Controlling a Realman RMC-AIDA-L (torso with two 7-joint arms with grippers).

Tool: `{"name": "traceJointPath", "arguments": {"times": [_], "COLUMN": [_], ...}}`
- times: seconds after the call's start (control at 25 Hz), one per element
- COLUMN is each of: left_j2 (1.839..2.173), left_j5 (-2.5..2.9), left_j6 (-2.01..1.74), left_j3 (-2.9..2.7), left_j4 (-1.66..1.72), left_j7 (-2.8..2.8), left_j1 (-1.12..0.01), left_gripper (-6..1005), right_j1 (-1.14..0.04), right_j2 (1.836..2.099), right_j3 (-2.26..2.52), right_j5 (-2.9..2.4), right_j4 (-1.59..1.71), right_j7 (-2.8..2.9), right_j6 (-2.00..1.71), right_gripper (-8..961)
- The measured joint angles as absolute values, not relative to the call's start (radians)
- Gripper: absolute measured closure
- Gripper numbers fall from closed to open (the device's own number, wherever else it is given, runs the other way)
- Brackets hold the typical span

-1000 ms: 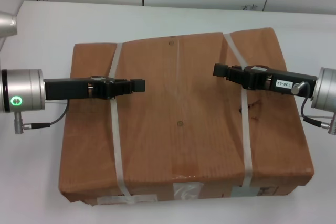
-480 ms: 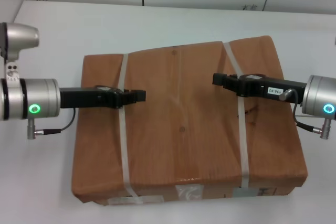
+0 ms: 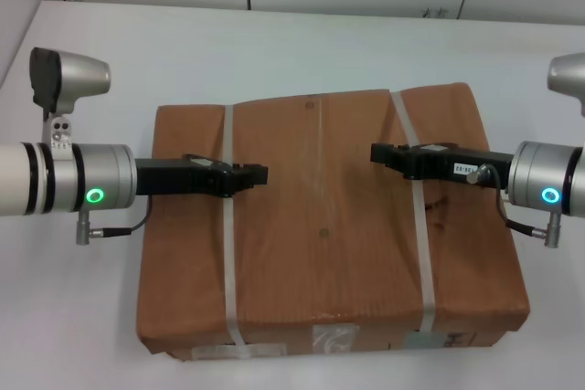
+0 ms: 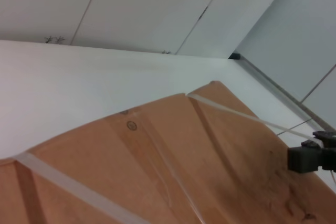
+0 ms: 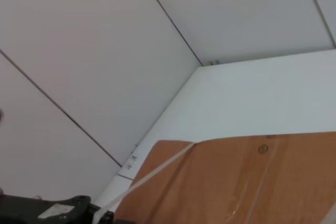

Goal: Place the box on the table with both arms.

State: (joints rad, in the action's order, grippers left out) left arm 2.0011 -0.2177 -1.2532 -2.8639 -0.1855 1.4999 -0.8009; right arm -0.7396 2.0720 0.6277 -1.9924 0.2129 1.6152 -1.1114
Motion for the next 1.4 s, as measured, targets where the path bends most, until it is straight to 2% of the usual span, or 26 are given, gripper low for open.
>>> {"name": "traceJointPath", "arguments": {"times": [0.56,0.76,0.96,1.28,1.4], "left_j2": [2.016,2.025,2.03,2.031,2.031], "left_j5": [-0.212,-0.199,-0.192,-0.194,-0.199], "left_j6": [-1.171,-1.149,-1.121,-1.12,-1.117], "left_j3": [-2.864,-2.864,-2.864,-2.864,-2.864], "left_j4": [-0.186,-0.186,-0.185,-0.184,-0.184], "left_j7": [1.499,1.493,1.492,1.485,1.475], "left_j1": [-0.797,-0.794,-0.792,-0.784,-0.78], "left_gripper": [891,890,889,858,663], "right_j1": [-0.752,-0.744,-0.74,-0.73,-0.73], "right_j2": [2.072,2.074,2.078,2.078,2.078], "right_j3": [0.686,0.68,0.677,0.674,0.675], "right_j5": [-1.994,-1.99,-1.986,-1.971,-1.971], "right_j4": [0.171,0.171,0.164,0.163,0.164], "right_j7": [1.66,1.658,1.656,1.653,1.652], "right_j6": [-1.021,-0.995,-0.954,-0.928,-0.918], "right_gripper": [920,885,677,522,464]}}
